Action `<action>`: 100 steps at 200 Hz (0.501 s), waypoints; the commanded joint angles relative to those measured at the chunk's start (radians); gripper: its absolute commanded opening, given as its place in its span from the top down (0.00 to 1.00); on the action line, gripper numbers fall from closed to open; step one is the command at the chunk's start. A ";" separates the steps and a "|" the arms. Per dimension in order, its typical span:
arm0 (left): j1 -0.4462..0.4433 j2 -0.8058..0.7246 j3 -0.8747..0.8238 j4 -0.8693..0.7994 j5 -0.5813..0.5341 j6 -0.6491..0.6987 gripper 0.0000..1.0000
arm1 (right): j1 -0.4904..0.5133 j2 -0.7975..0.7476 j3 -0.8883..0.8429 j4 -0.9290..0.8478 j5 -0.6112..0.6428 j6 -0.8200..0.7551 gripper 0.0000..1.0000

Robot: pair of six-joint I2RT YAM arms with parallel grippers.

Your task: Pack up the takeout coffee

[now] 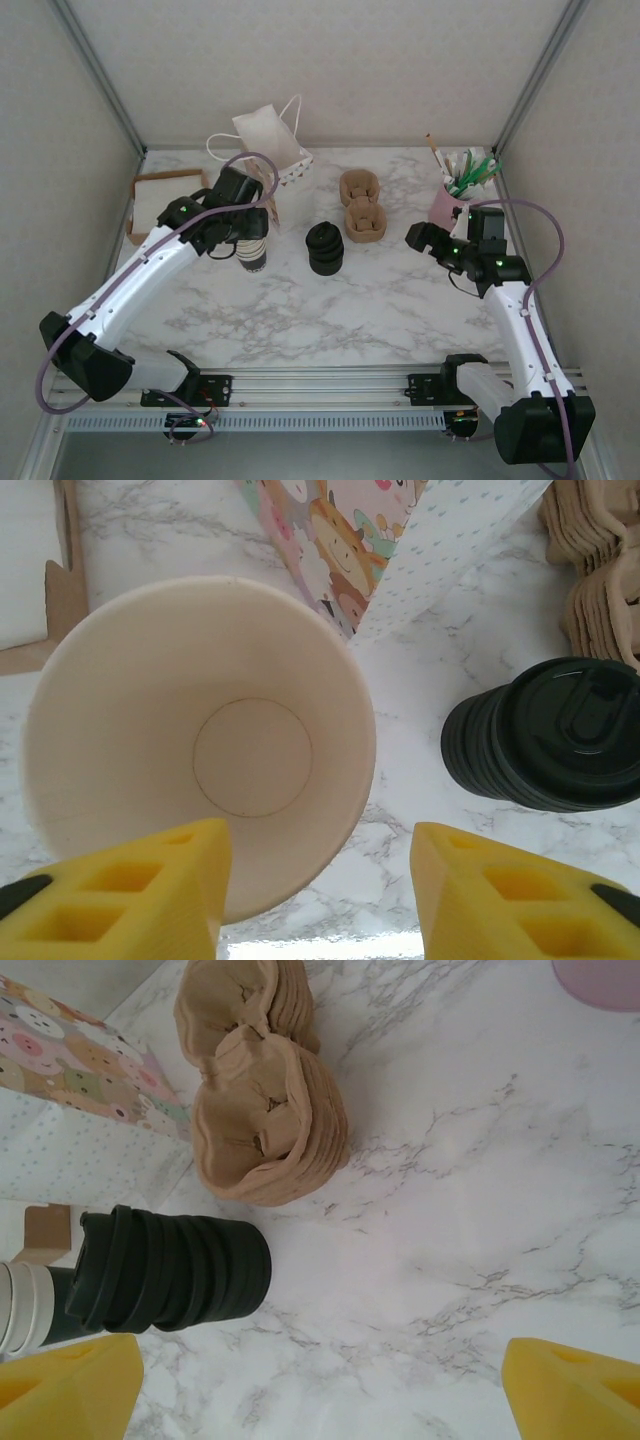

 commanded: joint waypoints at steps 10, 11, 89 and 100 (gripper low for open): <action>-0.009 0.027 0.051 -0.030 -0.024 0.028 0.55 | 0.003 -0.027 -0.011 -0.028 -0.015 -0.034 0.07; -0.010 0.028 0.051 -0.030 -0.024 0.028 0.56 | 0.004 -0.028 -0.011 -0.028 -0.015 -0.034 0.07; -0.008 0.118 0.117 -0.063 -0.058 0.057 0.75 | 0.004 -0.042 -0.033 -0.026 -0.009 -0.040 0.07; -0.010 0.126 0.122 -0.063 -0.058 0.060 0.75 | 0.002 -0.046 -0.035 -0.026 -0.006 -0.041 0.07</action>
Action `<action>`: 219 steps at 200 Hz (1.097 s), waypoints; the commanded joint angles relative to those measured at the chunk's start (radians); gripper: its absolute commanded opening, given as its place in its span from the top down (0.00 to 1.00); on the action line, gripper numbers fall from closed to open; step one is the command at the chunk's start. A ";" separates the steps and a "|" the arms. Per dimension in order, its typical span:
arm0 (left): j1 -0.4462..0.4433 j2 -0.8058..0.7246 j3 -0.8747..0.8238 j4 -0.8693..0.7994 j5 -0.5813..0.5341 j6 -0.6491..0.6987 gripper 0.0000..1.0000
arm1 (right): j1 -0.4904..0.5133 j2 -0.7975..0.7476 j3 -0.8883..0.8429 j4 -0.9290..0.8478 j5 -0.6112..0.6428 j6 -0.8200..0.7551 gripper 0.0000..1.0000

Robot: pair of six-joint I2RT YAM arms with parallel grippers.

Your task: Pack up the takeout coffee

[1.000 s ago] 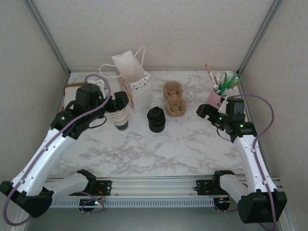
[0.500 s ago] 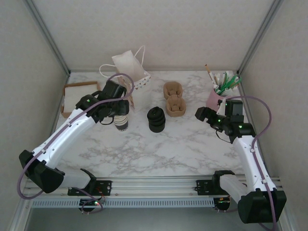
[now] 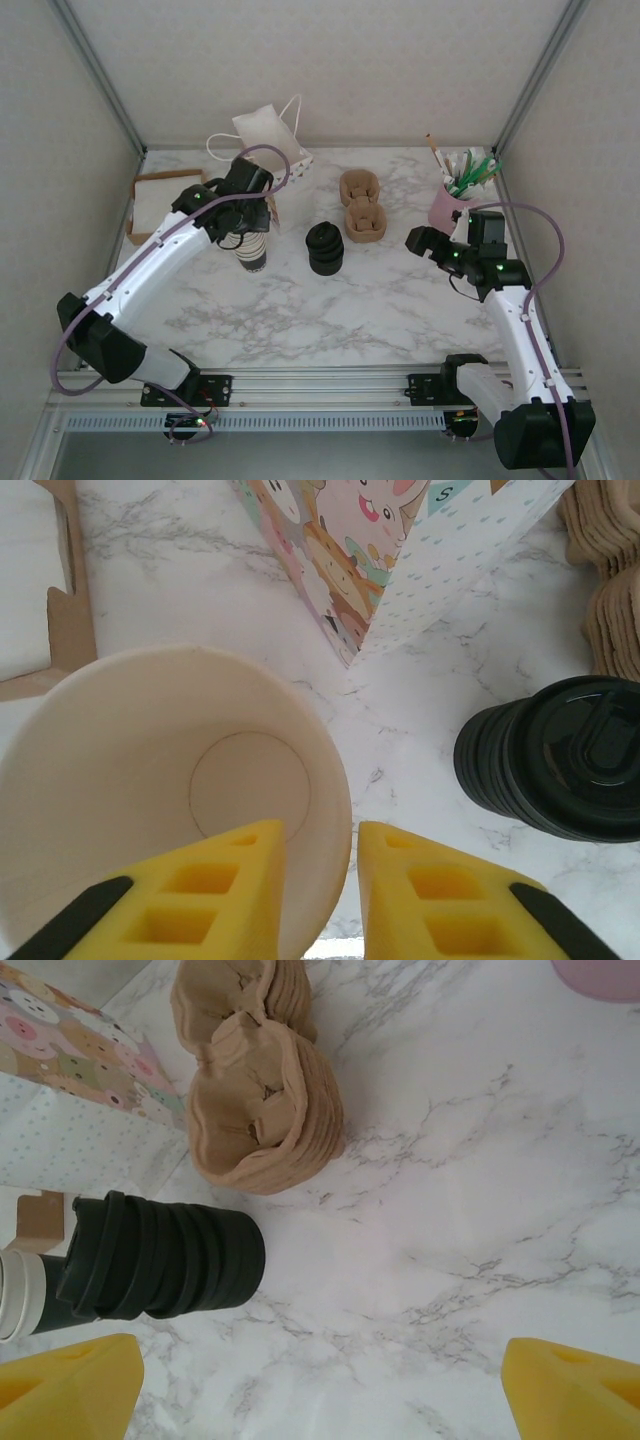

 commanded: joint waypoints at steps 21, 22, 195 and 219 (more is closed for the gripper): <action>-0.009 0.029 0.041 -0.047 -0.031 0.032 0.80 | 0.002 -0.022 -0.014 -0.011 -0.004 -0.025 0.07; -0.009 0.030 0.041 -0.047 -0.031 0.032 0.80 | 0.003 -0.021 -0.015 -0.011 -0.004 -0.025 0.07; -0.009 0.047 0.160 -0.138 -0.107 0.043 1.00 | 0.004 -0.012 -0.013 0.000 -0.030 -0.028 0.07; -0.009 0.053 0.192 -0.161 -0.122 0.043 1.00 | 0.003 -0.011 -0.011 0.000 -0.035 -0.029 0.07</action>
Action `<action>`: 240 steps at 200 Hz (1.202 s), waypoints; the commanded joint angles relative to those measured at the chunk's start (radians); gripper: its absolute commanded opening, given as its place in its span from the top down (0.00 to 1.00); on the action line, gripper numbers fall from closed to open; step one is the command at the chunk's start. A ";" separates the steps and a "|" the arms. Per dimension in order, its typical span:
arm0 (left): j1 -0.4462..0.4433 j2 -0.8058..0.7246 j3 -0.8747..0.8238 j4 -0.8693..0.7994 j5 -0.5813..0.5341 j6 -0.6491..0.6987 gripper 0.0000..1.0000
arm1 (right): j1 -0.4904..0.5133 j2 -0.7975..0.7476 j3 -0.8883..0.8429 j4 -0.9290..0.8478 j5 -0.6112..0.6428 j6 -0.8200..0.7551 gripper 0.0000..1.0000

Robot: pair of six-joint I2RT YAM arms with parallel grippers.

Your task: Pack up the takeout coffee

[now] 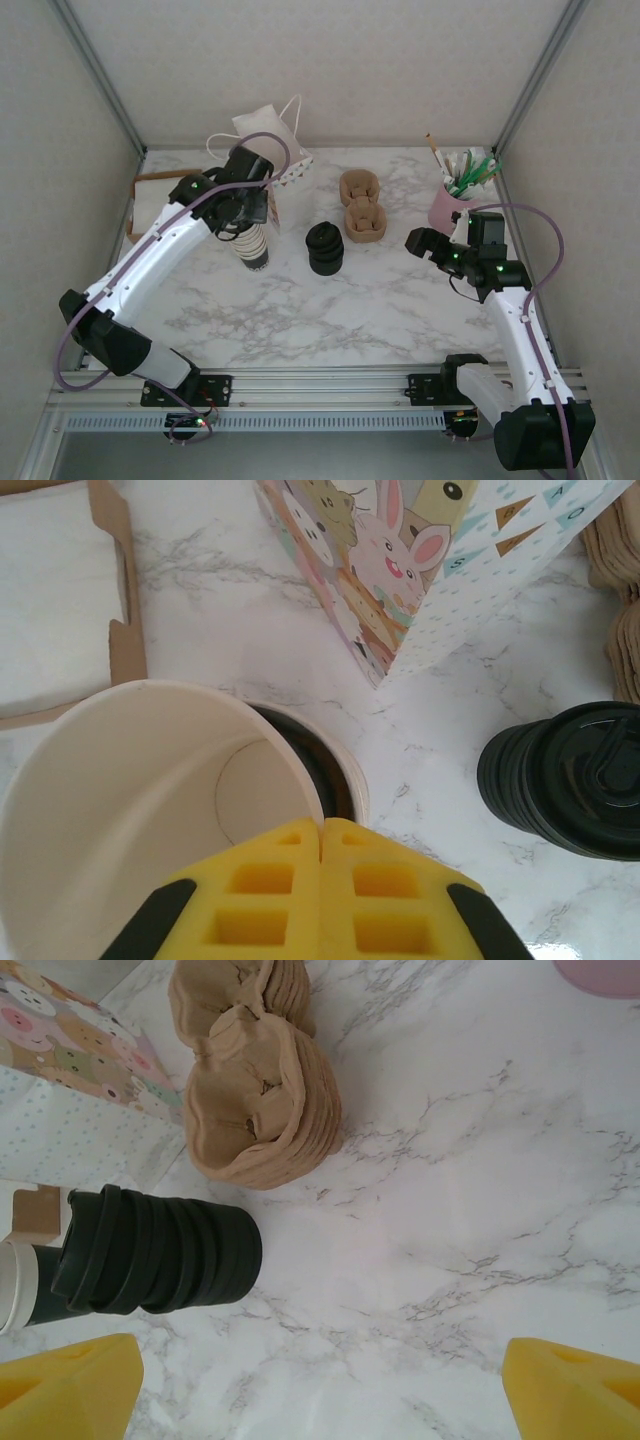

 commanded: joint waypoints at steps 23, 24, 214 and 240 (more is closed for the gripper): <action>-0.007 0.016 0.106 -0.090 -0.064 0.016 1.00 | 0.003 -0.004 -0.007 -0.001 -0.039 -0.019 0.06; -0.007 0.017 0.110 -0.092 -0.064 0.016 1.00 | 0.003 -0.004 -0.007 -0.001 -0.039 -0.019 0.06; -0.145 -0.166 0.218 -0.054 0.240 -0.090 1.00 | 0.004 0.002 0.041 -0.023 -0.059 0.001 0.04; -0.217 -0.191 0.124 -0.019 0.250 -0.114 1.00 | 0.003 -0.001 0.037 -0.023 -0.049 0.010 0.04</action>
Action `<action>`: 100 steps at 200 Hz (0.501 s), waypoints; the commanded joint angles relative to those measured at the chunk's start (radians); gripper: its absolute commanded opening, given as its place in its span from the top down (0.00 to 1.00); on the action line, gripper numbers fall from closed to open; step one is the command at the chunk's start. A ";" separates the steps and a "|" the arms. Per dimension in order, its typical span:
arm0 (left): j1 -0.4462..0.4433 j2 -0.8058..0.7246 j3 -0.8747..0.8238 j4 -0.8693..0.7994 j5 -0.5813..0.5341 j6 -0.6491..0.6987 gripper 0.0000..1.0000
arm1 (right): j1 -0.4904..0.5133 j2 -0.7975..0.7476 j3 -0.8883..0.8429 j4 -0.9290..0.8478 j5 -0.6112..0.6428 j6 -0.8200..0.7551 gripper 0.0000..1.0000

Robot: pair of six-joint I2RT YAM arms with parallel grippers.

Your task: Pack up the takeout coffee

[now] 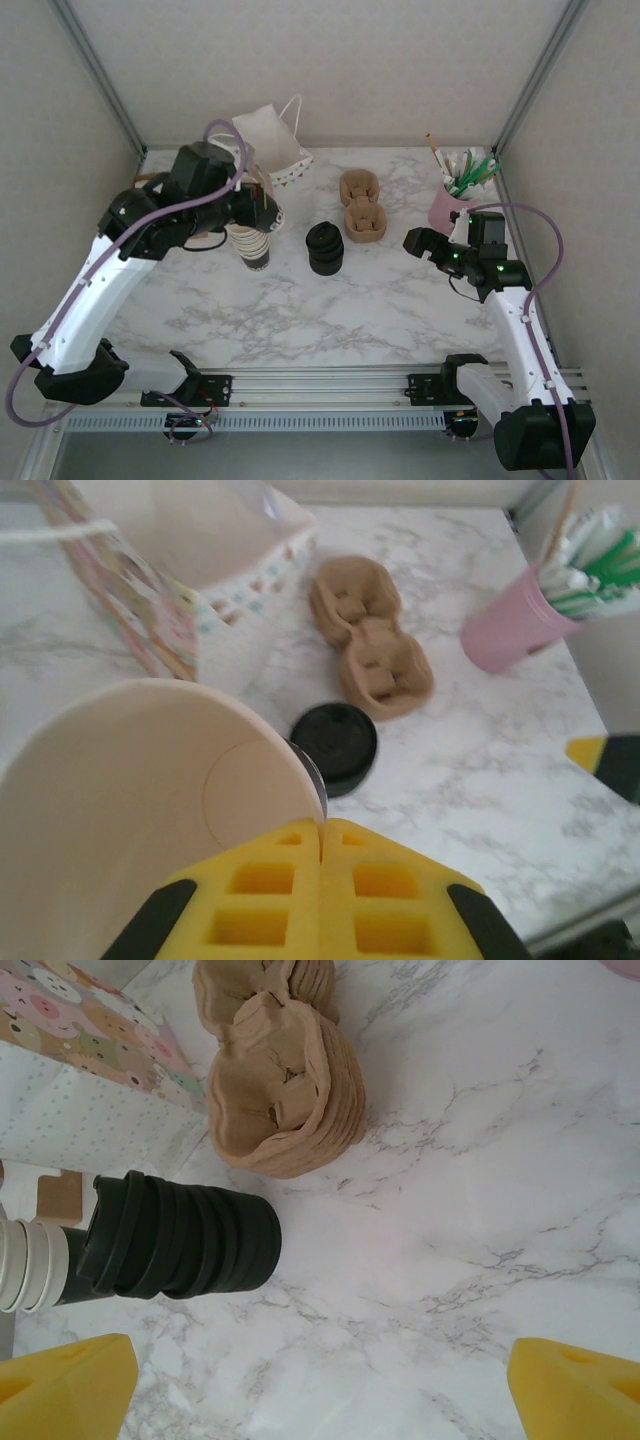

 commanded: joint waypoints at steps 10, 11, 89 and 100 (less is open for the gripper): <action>-0.089 -0.007 -0.105 0.048 0.038 -0.052 1.00 | 0.004 0.001 0.028 -0.014 -0.005 0.013 0.04; -0.091 -0.007 -0.108 0.048 0.038 -0.054 1.00 | 0.004 0.001 0.027 -0.015 -0.004 0.013 0.04; -0.233 0.051 -0.499 0.272 -0.055 -0.174 1.00 | 0.003 0.022 0.005 0.008 -0.010 0.033 0.04; -0.241 0.066 -0.546 0.308 -0.072 -0.190 1.00 | 0.004 0.028 0.001 0.011 -0.010 0.034 0.04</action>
